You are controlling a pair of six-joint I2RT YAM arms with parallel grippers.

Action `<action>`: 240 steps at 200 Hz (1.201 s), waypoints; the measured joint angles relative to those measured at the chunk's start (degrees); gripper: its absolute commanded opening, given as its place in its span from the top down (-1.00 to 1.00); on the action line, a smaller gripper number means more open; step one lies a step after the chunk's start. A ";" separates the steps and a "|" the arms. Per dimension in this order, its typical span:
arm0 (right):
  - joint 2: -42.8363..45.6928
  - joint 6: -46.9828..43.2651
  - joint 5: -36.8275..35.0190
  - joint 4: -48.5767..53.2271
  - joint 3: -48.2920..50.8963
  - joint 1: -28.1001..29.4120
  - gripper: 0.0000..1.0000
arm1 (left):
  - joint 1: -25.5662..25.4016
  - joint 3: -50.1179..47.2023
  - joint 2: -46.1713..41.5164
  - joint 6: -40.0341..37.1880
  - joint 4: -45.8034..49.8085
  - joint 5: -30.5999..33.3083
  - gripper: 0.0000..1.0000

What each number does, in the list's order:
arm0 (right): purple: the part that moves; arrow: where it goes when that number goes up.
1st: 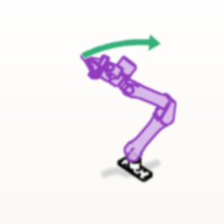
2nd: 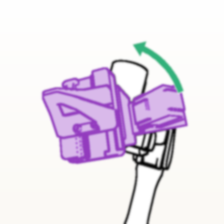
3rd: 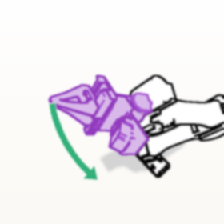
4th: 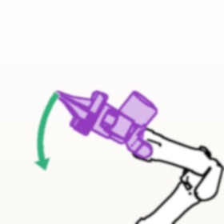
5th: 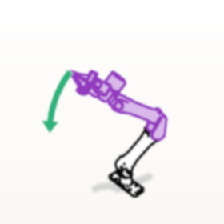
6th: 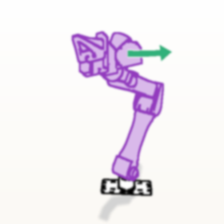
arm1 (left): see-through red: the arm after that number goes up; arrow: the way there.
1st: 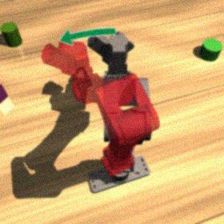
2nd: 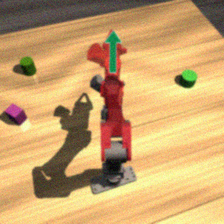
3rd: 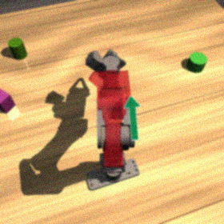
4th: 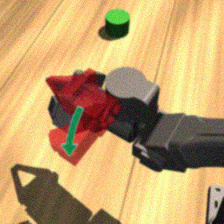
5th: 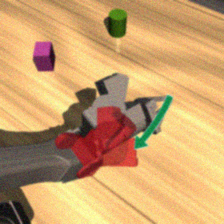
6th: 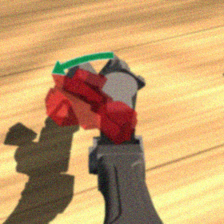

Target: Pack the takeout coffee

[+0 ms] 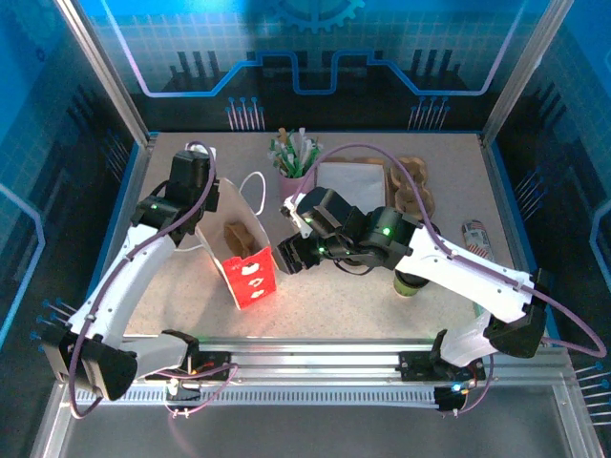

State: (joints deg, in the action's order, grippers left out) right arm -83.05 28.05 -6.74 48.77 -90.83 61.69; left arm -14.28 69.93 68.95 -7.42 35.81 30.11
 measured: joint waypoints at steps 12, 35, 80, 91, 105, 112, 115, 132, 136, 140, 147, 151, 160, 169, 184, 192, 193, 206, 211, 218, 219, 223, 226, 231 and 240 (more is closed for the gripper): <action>-0.04 -0.07 0.15 0.00 0.00 0.00 -0.42 | 0.07 0.00 0.07 0.15 0.24 -0.11 0.23; -0.24 -0.09 0.39 0.04 0.00 0.00 -0.43 | 0.15 0.04 1.03 1.11 0.74 -0.35 0.50; -0.61 -0.15 1.25 0.22 0.00 0.00 -0.44 | 0.31 0.28 1.88 2.23 1.99 -0.33 0.81; -0.72 -0.28 1.29 0.22 0.00 0.00 -0.44 | 0.33 0.66 1.88 3.19 2.51 -0.35 0.97; -0.83 -0.52 1.36 0.24 0.00 0.00 -0.44 | 0.48 1.75 1.88 4.00 3.91 -0.35 1.00; -0.90 -0.63 1.44 0.24 -0.02 0.00 -0.45 | 0.61 2.58 1.88 4.72 4.92 -0.35 1.00; -0.94 -0.72 1.44 0.24 -0.02 -0.02 -0.44 | 0.70 3.15 1.90 5.25 5.64 -0.37 1.00; -1.18 -1.05 1.70 0.28 -0.04 -0.24 -0.44 | 1.27 6.82 2.67 8.26 9.31 -0.42 1.00; -1.22 -1.16 1.81 0.26 -0.04 -0.31 -0.44 | 1.44 7.85 2.95 9.07 10.36 -0.44 1.00; -1.33 -1.18 1.88 0.28 -0.07 -0.39 -0.44 | 1.53 8.63 3.21 10.01 11.15 -0.61 1.00; -1.57 -1.18 1.95 0.44 -0.26 -0.63 -0.45 | 1.77 9.88 3.69 11.56 12.48 -1.16 1.00; -1.75 -1.18 1.97 0.52 -0.44 -0.68 -0.45 | 1.81 10.32 3.89 12.26 13.16 -1.46 1.00; -2.12 -1.16 2.19 0.66 -0.81 -0.92 -0.45 | 1.81 10.80 4.17 14.40 14.67 -2.34 1.00; -2.40 -1.11 2.32 0.70 -1.14 -1.01 -0.47 | 1.81 10.80 4.22 16.17 16.28 -3.52 1.00; -2.71 -0.02 2.23 0.59 -1.49 -1.03 -0.60 | 1.81 10.80 4.11 18.71 18.49 -5.42 1.00; -2.84 1.36 2.21 0.52 -1.53 -1.01 -0.64 | 1.81 10.78 3.93 19.87 19.32 -6.25 1.00; -2.86 1.68 2.21 0.50 -1.53 -1.01 -0.64 | 1.81 10.78 3.91 20.11 19.47 -6.43 1.00; -3.08 4.04 2.10 0.00 -1.53 -1.01 -0.66 | 1.81 10.62 3.32 21.46 20.39 -7.78 1.00; -3.19 5.09 1.97 -0.28 -1.53 -1.01 -0.66 | 1.81 10.60 2.99 21.88 20.72 -8.26 1.00; -3.34 6.71 1.42 -0.61 -1.53 -0.94 -0.66 | 1.81 10.60 2.51 22.36 21.03 -8.79 1.00; -3.37 6.93 1.31 -0.61 -1.55 -0.90 -0.66 | 1.81 10.60 2.45 22.43 21.07 -8.83 1.00; -3.45 7.96 0.72 -0.74 -1.55 -0.81 -0.66 | 1.81 10.60 2.08 22.58 21.16 -9.09 1.00; -3.54 8.59 0.35 -0.74 -1.60 -0.72 -0.66 | 1.81 10.60 1.77 22.67 21.20 -9.18 1.00; -3.78 9.81 -0.52 -0.50 -1.88 -0.57 -0.65 | 1.81 10.60 1.29 22.82 21.33 -9.35 1.00; -4.55 11.85 -1.97 -0.11 -2.71 -0.20 -0.63 | 1.81 10.60 0.13 23.19 21.44 -9.46 1.00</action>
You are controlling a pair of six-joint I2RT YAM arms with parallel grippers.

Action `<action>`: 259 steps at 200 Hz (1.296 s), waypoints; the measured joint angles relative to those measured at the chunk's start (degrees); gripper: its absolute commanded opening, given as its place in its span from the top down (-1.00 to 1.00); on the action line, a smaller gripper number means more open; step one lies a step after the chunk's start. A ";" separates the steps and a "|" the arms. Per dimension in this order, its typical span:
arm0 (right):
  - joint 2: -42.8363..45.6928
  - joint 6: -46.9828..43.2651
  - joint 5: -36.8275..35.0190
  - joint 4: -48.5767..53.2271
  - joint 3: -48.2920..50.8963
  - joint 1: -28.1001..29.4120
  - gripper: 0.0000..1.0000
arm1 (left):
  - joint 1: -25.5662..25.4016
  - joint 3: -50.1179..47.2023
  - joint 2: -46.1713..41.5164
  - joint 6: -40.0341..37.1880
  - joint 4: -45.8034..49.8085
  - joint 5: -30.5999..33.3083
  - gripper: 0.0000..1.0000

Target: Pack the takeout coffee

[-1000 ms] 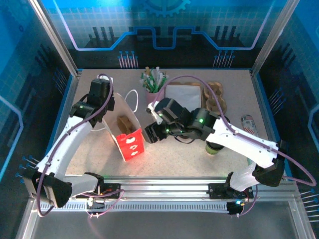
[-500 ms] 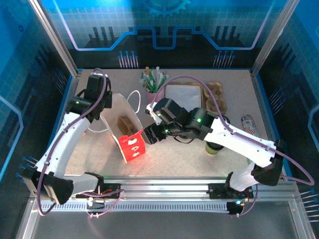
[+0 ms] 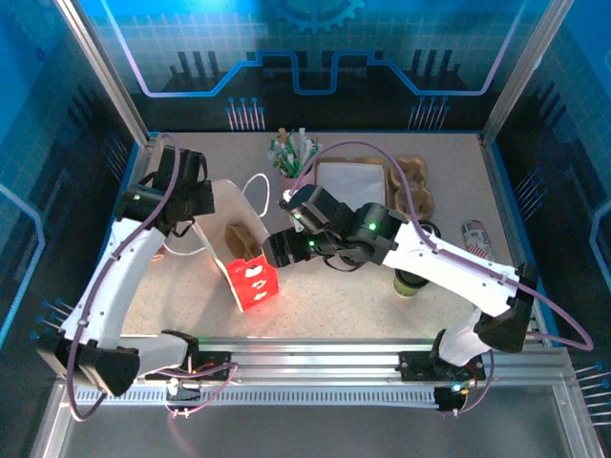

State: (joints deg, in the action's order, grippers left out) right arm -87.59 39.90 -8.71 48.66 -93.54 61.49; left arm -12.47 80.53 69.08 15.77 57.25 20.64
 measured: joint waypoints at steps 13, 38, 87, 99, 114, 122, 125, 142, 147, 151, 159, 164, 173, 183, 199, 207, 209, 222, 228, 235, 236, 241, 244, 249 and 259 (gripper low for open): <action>-1.57 2.54 -1.66 0.31 -1.77 0.59 -0.59 | 0.00 0.00 -1.97 0.50 -0.07 -0.15 0.90; -4.79 6.45 -3.76 0.35 -4.66 1.64 -0.45 | 0.00 -0.02 -6.54 0.85 -0.42 -0.17 0.79; -8.94 9.22 -7.91 1.42 -7.23 2.25 -0.28 | 0.00 -1.36 -11.52 0.81 -2.14 -0.17 0.75; -9.88 9.42 -8.48 1.42 -7.58 2.25 -0.23 | 0.00 -1.90 -11.50 0.79 -2.27 -0.17 0.75; -11.10 9.31 -9.07 1.84 -8.31 2.25 -0.17 | 0.00 -2.73 -11.50 0.68 -2.25 -0.15 0.76; -11.72 9.22 -9.27 1.88 -8.72 2.23 -0.10 | 0.00 -2.99 -11.50 0.63 -2.23 -0.15 0.75; -11.98 9.20 -9.33 1.95 -8.96 2.23 -0.08 | 0.00 -3.08 -11.50 0.63 -2.23 -0.15 0.75; -13.27 8.39 -9.53 2.38 -10.08 2.23 0.05 | 0.00 -3.23 -11.54 0.61 -2.25 -0.11 0.75; -13.53 8.00 -9.55 2.38 -10.27 2.21 0.08 | 0.00 -3.23 -11.58 0.59 -2.25 -0.07 0.76; -13.70 8.09 -9.57 2.45 -10.38 2.19 0.09 | 0.00 -3.23 -11.63 0.59 -2.25 -0.02 0.76; -13.94 7.50 -9.64 2.58 -10.56 2.19 0.12 | 0.00 -3.23 -11.78 0.55 -2.23 0.04 0.77; -14.10 7.08 -9.75 2.82 -10.82 2.19 0.14 | 0.00 -3.23 -11.91 0.52 -2.25 0.04 0.77; -14.47 6.25 -9.81 3.13 -11.34 2.19 0.19 | 0.00 -3.23 -12.17 0.39 -2.23 0.07 0.77; -15.04 5.11 -9.90 3.67 -12.33 2.12 0.24 | 0.00 -3.23 -12.48 0.39 -2.23 0.07 0.77; -16.44 3.26 -10.05 4.96 -14.86 2.08 0.38 | 0.00 -3.23 -12.87 0.39 -2.21 0.09 0.77; -17.05 1.77 -10.19 5.29 -15.85 1.95 0.44 | 0.00 -3.23 -13.05 0.39 -2.16 0.09 0.77; -17.16 1.60 -10.21 5.33 -15.98 1.92 0.45 | 0.00 -3.23 -13.14 0.39 -2.16 0.09 0.77; -17.59 -0.50 -10.40 5.81 -16.74 1.84 0.51 | 0.00 -3.23 -13.53 0.39 -2.05 0.11 0.77; -17.62 -1.51 -10.40 5.99 -16.81 1.81 0.56 | 0.00 -3.21 -13.73 0.39 -2.01 0.11 0.77; -17.62 -2.73 -10.40 6.32 -16.87 1.77 0.64 | 0.00 -3.21 -13.99 0.39 -2.01 0.11 0.77; -17.62 -2.71 -10.40 6.34 -16.90 1.75 0.65 | 0.00 -3.21 -14.01 0.39 -2.01 0.11 0.77; -17.62 -3.69 -10.38 6.67 -17.11 1.70 0.70 | 0.00 -3.21 -14.16 0.42 -1.99 0.09 0.76; -17.64 -3.76 -10.38 6.80 -17.20 1.70 0.72 | 0.00 -3.17 -14.25 0.42 -1.97 0.09 0.76; -17.64 -4.92 -10.36 6.95 -17.33 1.68 0.74 | 0.00 -3.10 -14.38 0.44 -1.84 0.09 0.75; -17.64 -6.38 -10.34 7.02 -17.53 1.55 0.81 | 0.00 -2.97 -14.62 0.46 -1.70 0.09 0.71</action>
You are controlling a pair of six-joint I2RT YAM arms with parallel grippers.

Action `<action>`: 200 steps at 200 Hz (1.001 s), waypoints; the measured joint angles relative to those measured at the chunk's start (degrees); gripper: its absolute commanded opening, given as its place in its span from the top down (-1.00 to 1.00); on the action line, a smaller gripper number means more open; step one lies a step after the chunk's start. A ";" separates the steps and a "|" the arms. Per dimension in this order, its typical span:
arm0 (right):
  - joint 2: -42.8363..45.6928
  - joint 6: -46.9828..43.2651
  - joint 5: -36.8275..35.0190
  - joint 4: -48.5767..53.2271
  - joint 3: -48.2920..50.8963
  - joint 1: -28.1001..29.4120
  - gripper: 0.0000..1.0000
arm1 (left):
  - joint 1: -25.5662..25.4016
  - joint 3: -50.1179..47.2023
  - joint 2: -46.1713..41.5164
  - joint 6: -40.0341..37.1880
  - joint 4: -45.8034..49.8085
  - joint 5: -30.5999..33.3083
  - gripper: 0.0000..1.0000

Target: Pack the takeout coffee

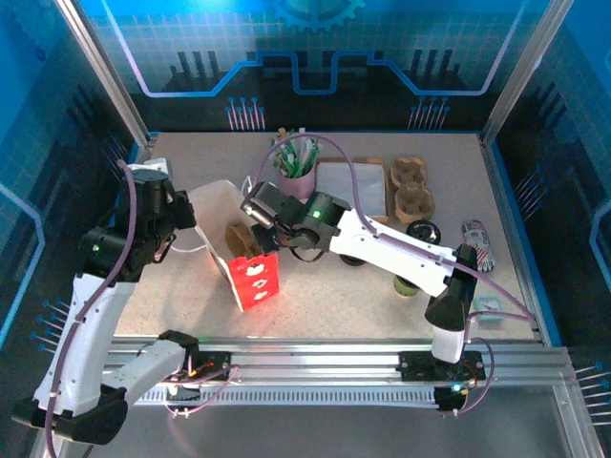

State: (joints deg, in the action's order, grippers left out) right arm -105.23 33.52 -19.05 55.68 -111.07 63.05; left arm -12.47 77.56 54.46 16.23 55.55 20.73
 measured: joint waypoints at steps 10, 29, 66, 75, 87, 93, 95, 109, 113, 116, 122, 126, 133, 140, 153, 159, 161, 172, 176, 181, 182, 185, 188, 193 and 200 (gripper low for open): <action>0.00 -2.14 -0.07 0.02 -0.07 -0.15 0.87 | 0.00 0.24 -0.17 0.11 0.33 -0.02 0.65; 0.11 -5.84 -0.09 0.07 -0.07 -0.55 0.96 | 0.00 0.72 -0.35 0.28 1.07 -0.07 0.47; 3.15 -14.01 0.96 -0.79 2.64 -1.99 1.00 | 0.00 1.90 -0.90 0.87 2.62 -1.25 0.09; 4.79 -16.06 1.53 -1.22 4.15 -2.49 1.00 | 0.00 2.49 -0.90 0.52 3.13 -1.66 0.03; 7.56 -19.04 2.64 -1.75 6.27 -3.39 1.00 | 0.00 3.15 -0.90 0.37 3.69 -2.23 -0.01; 9.09 -20.50 3.15 -2.21 7.43 -3.85 1.00 | 0.00 3.43 -0.90 0.33 4.07 -2.62 -0.01; 9.46 -20.83 3.26 -2.29 7.67 -3.96 1.00 | 0.00 3.48 -0.90 0.31 4.15 -2.67 -0.02; 12.76 -23.93 4.55 -3.32 9.79 -4.83 1.00 | 0.00 3.63 -0.92 0.26 4.63 -3.89 -0.03; 13.68 -24.81 4.81 -3.80 10.43 -5.03 1.00 | 0.00 3.61 -0.92 0.24 4.70 -4.31 -0.03; 14.27 -25.27 4.94 -4.04 10.82 -5.14 1.00 | 0.00 3.61 -0.92 0.24 4.83 -4.90 -0.03; 15.34 -26.25 5.44 -4.50 11.58 -5.35 1.00 | 0.00 3.61 -0.92 0.24 5.03 -5.92 -0.04; 15.93 -26.84 5.73 -4.76 12.02 -5.38 1.00 | 0.00 3.61 -0.92 0.24 5.18 -6.80 -0.05; 16.76 -27.69 6.29 -5.09 12.70 -5.49 1.00 | 0.00 3.61 -0.96 0.31 5.46 -8.28 -0.05; 17.40 -28.50 6.95 -5.66 13.42 -5.49 1.00 | 0.00 3.61 -0.98 0.35 5.75 -10.05 -0.05; 18.29 -29.59 8.26 -7.23 15.41 -5.46 1.00 | 0.00 3.06 -1.29 0.35 5.75 -13.38 -0.05; 18.69 -30.01 8.90 -7.82 16.52 -5.46 1.00 | 0.00 2.67 -1.57 0.35 5.79 -14.71 -0.06; 18.82 -30.14 9.11 -8.02 16.94 -5.46 1.00 | 0.00 2.51 -1.66 0.35 5.79 -15.15 -0.06; 19.71 -30.82 9.77 -9.31 19.50 -5.44 1.00 | 0.00 1.60 -2.60 0.33 5.84 -17.20 -0.08; 20.26 -31.06 10.16 -9.92 20.79 -5.35 1.00 | 0.00 1.16 -3.13 0.31 5.77 -17.75 -0.09; 20.90 -31.30 10.45 -10.64 22.23 -5.29 1.00 | 0.00 0.63 -3.80 0.31 5.68 -18.25 -0.09; 21.03 -31.34 10.54 -10.78 22.47 -5.27 1.00 | 0.00 0.46 -4.07 0.28 5.66 -18.34 -0.09; 21.57 -31.56 10.58 -11.30 23.50 -5.18 1.00 | 0.00 0.09 -4.61 0.22 5.60 -18.67 -0.10; 22.12 -31.69 10.71 -11.80 24.55 -5.01 1.00 | 0.00 -0.35 -5.18 0.22 5.51 -18.86 -0.10; 23.26 -32.09 10.78 -12.79 26.49 -4.76 1.00 | 0.00 -1.09 -6.36 0.17 5.40 -19.15 -0.11; 24.92 -32.44 10.80 -14.19 29.07 -4.28 1.00 | 0.00 -2.23 -8.15 0.13 5.22 -19.54 -0.12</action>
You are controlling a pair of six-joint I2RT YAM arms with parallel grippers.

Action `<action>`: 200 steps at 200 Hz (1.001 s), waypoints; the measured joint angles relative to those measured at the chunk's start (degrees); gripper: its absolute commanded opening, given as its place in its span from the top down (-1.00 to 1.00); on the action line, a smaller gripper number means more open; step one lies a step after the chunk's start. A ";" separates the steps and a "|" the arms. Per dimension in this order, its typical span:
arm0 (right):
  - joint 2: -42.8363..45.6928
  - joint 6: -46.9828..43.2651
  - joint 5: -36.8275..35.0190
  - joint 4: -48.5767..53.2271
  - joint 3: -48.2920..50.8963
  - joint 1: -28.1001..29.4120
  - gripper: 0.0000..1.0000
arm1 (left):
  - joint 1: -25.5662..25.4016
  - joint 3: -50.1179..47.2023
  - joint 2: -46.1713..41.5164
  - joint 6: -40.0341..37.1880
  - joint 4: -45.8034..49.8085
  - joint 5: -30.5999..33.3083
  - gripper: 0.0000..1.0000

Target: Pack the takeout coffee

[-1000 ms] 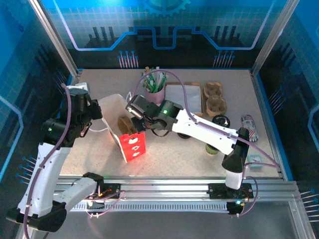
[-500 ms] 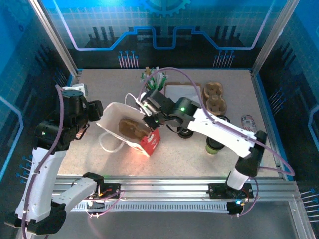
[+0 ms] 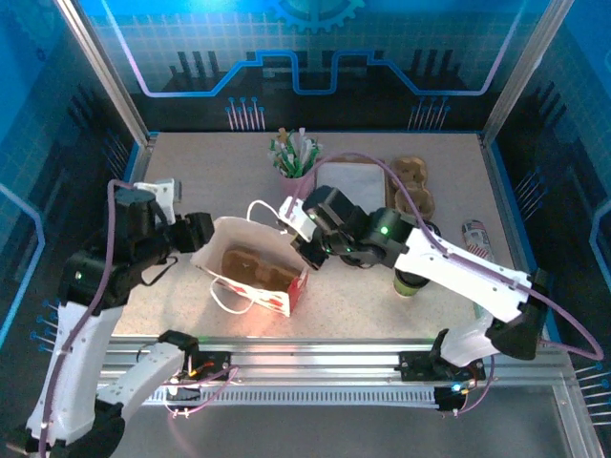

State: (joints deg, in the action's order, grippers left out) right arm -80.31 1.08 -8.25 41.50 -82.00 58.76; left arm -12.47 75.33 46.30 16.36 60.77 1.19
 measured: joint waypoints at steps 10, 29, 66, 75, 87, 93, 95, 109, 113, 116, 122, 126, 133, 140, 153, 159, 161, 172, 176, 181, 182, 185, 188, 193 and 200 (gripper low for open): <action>2.80 -0.50 -0.07 -2.21 3.72 0.81 1.00 | 0.00 -1.55 -2.51 -0.15 -0.33 -0.33 -0.12; 7.96 -1.44 -0.22 -6.38 9.46 2.75 1.00 | 0.00 -4.09 -6.88 -0.20 -1.84 -0.94 -0.14; 15.39 -4.63 -1.55 -13.53 17.29 9.44 1.00 | 0.00 -8.07 -12.33 -0.13 -5.84 0.31 -0.17; 16.85 -5.27 -1.29 -14.23 18.14 10.51 1.00 | 0.00 -8.35 -13.22 -0.11 -6.71 0.94 -0.17; 18.25 -6.14 -0.90 -14.56 18.27 11.10 1.00 | 0.00 -8.41 -14.25 -0.09 -8.11 1.57 -0.17; 18.86 -6.60 -0.70 -14.78 18.27 11.34 1.00 | 0.00 -8.48 -14.62 -0.09 -8.90 1.84 -0.17; 19.02 -6.67 -0.70 -14.82 18.27 11.39 1.00 | 0.00 -8.52 -14.71 -0.07 -9.11 1.97 -0.17; 20.02 -7.80 -0.81 -14.97 18.25 12.68 1.00 | 0.00 -9.14 -15.56 0.07 -11.15 2.21 -0.17; 20.24 -8.26 -1.01 -14.97 18.25 13.33 1.00 | 0.00 -9.49 -15.85 0.07 -11.82 2.23 -0.17; 20.37 -8.48 -1.22 -14.95 18.25 13.81 1.00 | 0.00 -9.73 -16.04 0.07 -12.22 2.23 -0.17; 20.55 -8.96 -1.36 -14.93 18.25 14.64 1.00 | 0.00 -10.19 -16.41 0.07 -12.79 2.25 -0.17; 20.59 -9.18 -1.36 -14.95 18.25 15.13 1.00 | 0.00 -10.40 -16.57 0.07 -13.07 2.25 -0.17; 20.63 -9.66 -1.38 -14.95 18.25 15.67 1.00 | 0.00 -10.69 -16.76 0.07 -13.44 2.27 -0.17; 20.74 -10.10 -2.36 -15.02 18.36 16.41 1.00 | 0.00 -11.15 -17.09 0.04 -14.08 2.29 -0.17; 21.53 -11.08 -7.28 -15.56 19.74 19.50 1.00 | 0.00 -13.70 -18.73 0.00 -16.31 2.25 -0.17; 22.05 -11.50 -9.22 -15.63 20.59 21.59 1.00 | 0.00 -14.78 -19.47 -0.02 -16.55 2.16 -0.17; 22.23 -11.74 -10.03 -15.65 20.92 22.43 1.00 | 0.00 -15.15 -19.71 -0.07 -16.61 2.10 -0.17; 22.73 -12.31 -13.94 -15.69 22.21 25.62 1.00 | 0.00 -17.07 -20.72 -0.33 -17.53 1.73 -0.17; 22.77 -12.72 -15.80 -15.89 22.71 26.91 1.00 | 0.00 -17.73 -21.00 -0.39 -17.90 1.53 -0.17; 22.77 -13.09 -18.18 -16.26 23.32 28.28 1.00 | 0.00 -18.43 -21.29 -0.50 -18.21 1.29 -0.17; 22.77 -13.20 -18.58 -16.35 23.43 28.48 1.00 | 0.00 -18.53 -21.31 -0.57 -18.29 1.29 -0.17; 22.77 -13.29 -19.93 -16.63 23.82 29.22 1.00 | 0.00 -18.97 -21.44 -0.74 -18.58 1.07 -0.17; 22.77 -13.79 -21.75 -17.11 24.37 30.18 1.00 | 0.00 -19.47 -21.64 -0.94 -18.97 0.83 -0.17; 22.77 -14.14 -24.06 -17.97 25.14 31.30 1.00 | 0.00 -20.17 -21.81 -1.33 -19.50 0.55 -0.17; 22.75 -14.99 -27.52 -19.45 26.32 32.96 1.00 | 0.00 -21.14 -22.05 -1.62 -20.26 0.17 -0.17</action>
State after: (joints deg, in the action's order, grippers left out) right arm -57.56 -13.91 -35.77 22.04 -55.68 91.72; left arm -12.47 54.19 24.25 14.74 40.51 1.37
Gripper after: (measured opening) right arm 0.064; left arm 0.584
